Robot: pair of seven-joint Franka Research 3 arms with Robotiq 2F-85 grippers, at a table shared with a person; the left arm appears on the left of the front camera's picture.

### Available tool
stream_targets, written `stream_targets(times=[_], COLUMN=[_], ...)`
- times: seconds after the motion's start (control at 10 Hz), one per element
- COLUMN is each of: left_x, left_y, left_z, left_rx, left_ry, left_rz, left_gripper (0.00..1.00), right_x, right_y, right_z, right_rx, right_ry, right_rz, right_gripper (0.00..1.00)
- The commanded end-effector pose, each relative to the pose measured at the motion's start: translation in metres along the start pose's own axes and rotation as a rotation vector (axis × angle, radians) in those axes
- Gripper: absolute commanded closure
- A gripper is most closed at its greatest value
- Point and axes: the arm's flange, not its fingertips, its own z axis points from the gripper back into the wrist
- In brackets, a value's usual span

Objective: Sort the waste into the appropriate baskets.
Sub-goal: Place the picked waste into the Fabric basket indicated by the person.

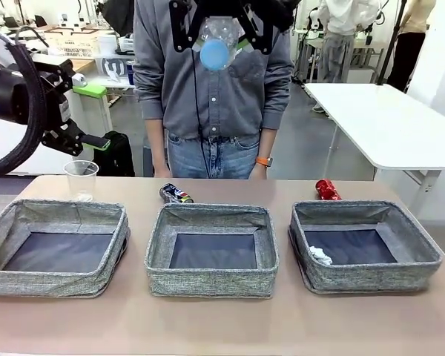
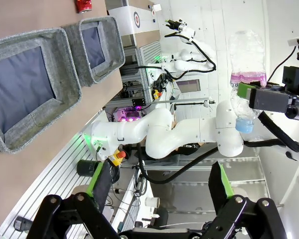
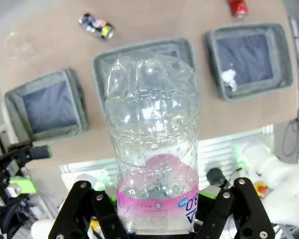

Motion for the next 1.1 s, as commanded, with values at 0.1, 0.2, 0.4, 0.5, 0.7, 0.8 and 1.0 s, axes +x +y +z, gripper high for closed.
stream_targets(times=[0.1, 0.2, 0.4, 0.5, 0.7, 0.8, 1.0], left_x=[-0.0017, -0.0017, -0.0017, -0.0017, -0.0017, -0.0017, -0.0017], left_y=[-0.0029, -0.0029, -0.0029, -0.0029, -0.0029, -0.0029, -0.0029], left_z=[0.0013, 0.0013, 0.0013, 0.0013, 0.0013, 0.0013, 0.0013], left_rx=[0.008, 0.008, 0.008, 0.008, 0.008, 0.008, 0.008], left_ry=[0.012, 0.012, 0.012, 0.012, 0.012, 0.012, 0.012], left_rz=[0.005, 0.005, 0.005, 0.005, 0.005, 0.005, 0.005], left_gripper=[0.00, 0.00, 0.00, 0.00, 0.00, 0.00, 0.00], right_x=[-0.0016, -0.0016, -0.0016, -0.0016, -0.0016, -0.0016, -0.0016], right_y=[0.0011, 0.0011, 0.0011, 0.0011, 0.0011, 0.0011, 0.0011], right_z=[0.0016, 0.0016, 0.0016, 0.0016, 0.0016, 0.0016, 0.0016], right_rx=[0.013, 0.013, 0.013, 0.013, 0.013, 0.013, 0.013], right_ry=[0.000, 0.000, 0.000, 0.000, 0.000, 0.000, 0.000], right_rz=[-0.019, -0.019, -0.019, -0.019, -0.019, -0.019, -0.019], right_gripper=[1.00, 1.00, 1.00, 1.00, 1.00, 1.00, 1.00])
